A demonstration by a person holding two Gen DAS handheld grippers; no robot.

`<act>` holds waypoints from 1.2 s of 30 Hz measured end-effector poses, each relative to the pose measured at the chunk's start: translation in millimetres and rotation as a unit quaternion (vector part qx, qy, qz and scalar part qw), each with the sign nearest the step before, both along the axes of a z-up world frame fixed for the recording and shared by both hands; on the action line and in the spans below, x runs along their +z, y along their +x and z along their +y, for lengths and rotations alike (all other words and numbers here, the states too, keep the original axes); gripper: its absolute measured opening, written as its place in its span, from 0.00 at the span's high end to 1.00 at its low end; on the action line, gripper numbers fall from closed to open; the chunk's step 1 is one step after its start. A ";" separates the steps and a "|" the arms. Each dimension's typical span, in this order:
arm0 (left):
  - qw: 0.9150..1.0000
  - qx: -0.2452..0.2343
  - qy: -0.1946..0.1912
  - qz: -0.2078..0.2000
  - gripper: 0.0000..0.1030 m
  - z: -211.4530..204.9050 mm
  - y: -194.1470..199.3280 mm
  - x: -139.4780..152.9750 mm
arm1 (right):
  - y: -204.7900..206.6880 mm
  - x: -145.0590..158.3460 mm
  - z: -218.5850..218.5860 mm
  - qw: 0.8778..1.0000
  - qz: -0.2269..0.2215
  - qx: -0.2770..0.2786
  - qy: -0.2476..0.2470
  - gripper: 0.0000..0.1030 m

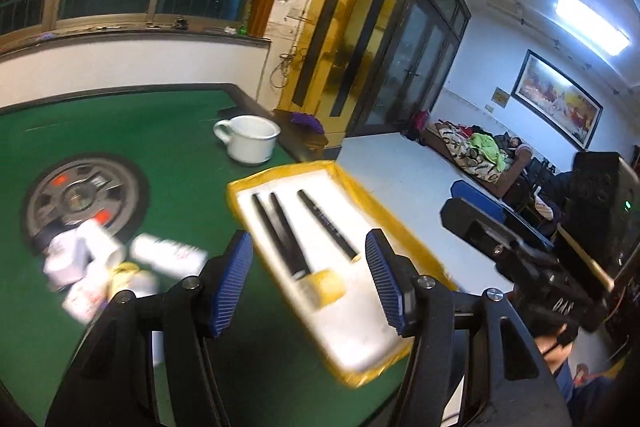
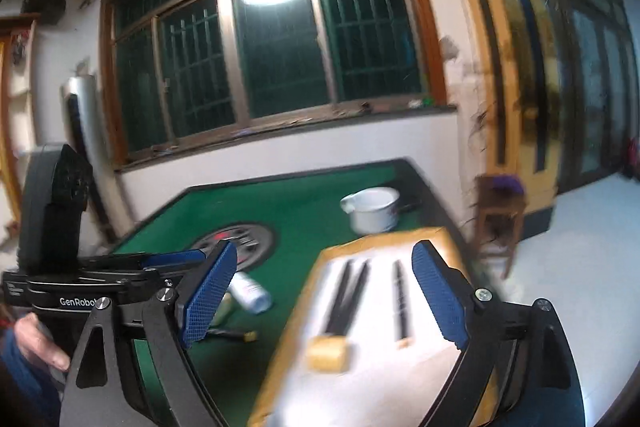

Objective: Organize rigid objects
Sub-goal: 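Move both grippers back to the table and grasp a marker with the left gripper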

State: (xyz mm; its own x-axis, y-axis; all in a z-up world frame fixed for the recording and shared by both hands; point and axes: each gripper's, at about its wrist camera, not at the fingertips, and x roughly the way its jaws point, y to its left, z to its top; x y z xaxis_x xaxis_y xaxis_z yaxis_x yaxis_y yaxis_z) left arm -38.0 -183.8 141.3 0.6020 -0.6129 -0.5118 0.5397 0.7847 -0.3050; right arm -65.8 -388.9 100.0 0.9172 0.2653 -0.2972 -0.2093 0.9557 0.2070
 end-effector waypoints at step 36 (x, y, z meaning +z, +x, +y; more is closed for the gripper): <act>0.972 0.102 0.169 0.125 0.82 129.3 24.8 -120.5 | 52.2 -66.3 111.2 0.945 0.216 0.213 0.123 0.25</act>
State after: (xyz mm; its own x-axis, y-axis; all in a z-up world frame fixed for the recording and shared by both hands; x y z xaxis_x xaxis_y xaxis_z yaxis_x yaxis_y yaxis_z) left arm -13.2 -54.6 20.8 0.5251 -0.2647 -0.8088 0.3039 0.9461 -0.1123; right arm -13.6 -277.7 33.7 0.5192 0.6929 -0.5004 -0.4096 0.7156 0.5658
